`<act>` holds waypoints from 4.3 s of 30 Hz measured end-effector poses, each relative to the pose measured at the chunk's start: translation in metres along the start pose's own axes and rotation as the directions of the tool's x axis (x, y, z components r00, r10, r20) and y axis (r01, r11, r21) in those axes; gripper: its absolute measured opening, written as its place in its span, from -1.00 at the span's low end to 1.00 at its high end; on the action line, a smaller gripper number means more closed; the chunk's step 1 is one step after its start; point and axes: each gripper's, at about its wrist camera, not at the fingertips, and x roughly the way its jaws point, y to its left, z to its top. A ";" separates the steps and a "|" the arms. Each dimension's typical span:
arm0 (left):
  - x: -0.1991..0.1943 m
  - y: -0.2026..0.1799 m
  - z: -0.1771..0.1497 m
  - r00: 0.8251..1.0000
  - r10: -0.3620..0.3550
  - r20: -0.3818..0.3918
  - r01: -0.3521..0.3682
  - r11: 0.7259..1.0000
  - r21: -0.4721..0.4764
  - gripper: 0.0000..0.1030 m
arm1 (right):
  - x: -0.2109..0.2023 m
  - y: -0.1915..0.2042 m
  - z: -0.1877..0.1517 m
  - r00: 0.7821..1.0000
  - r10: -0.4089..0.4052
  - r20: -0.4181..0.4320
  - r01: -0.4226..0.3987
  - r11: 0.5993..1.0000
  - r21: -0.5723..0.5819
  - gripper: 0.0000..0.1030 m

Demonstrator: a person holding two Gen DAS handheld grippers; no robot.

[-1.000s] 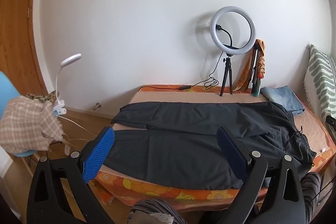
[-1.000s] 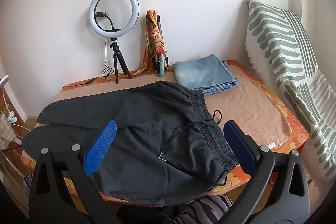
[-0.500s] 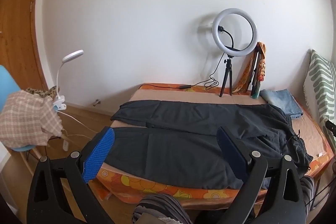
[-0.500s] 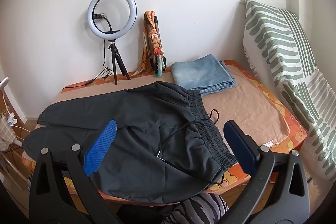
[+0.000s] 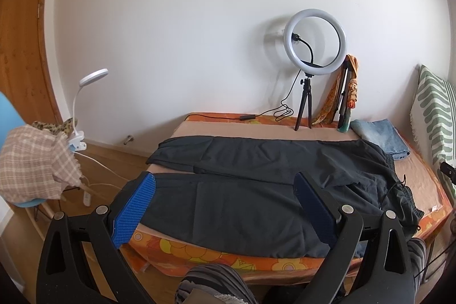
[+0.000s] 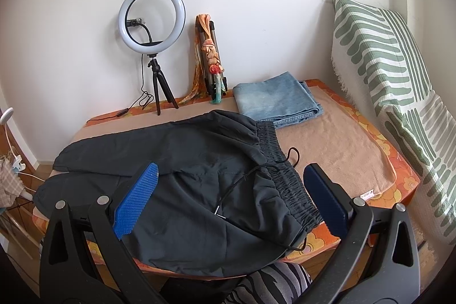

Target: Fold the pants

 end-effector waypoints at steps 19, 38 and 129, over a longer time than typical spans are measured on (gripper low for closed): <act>-0.001 -0.004 0.000 1.000 0.002 0.005 -0.002 1.000 -0.009 0.90 | 0.003 0.005 -0.003 1.000 0.007 0.004 -0.007 1.000 -0.004 1.00; 0.002 -0.002 0.000 1.000 0.006 0.005 -0.006 1.000 -0.012 0.90 | 0.007 0.012 -0.005 1.000 0.020 0.000 -0.020 1.000 -0.004 1.00; 0.265 0.298 -0.131 0.922 -0.133 -0.363 -0.096 0.830 -0.550 -0.38 | 0.140 0.188 -0.104 0.903 0.057 -0.426 -0.362 0.638 -0.680 -0.90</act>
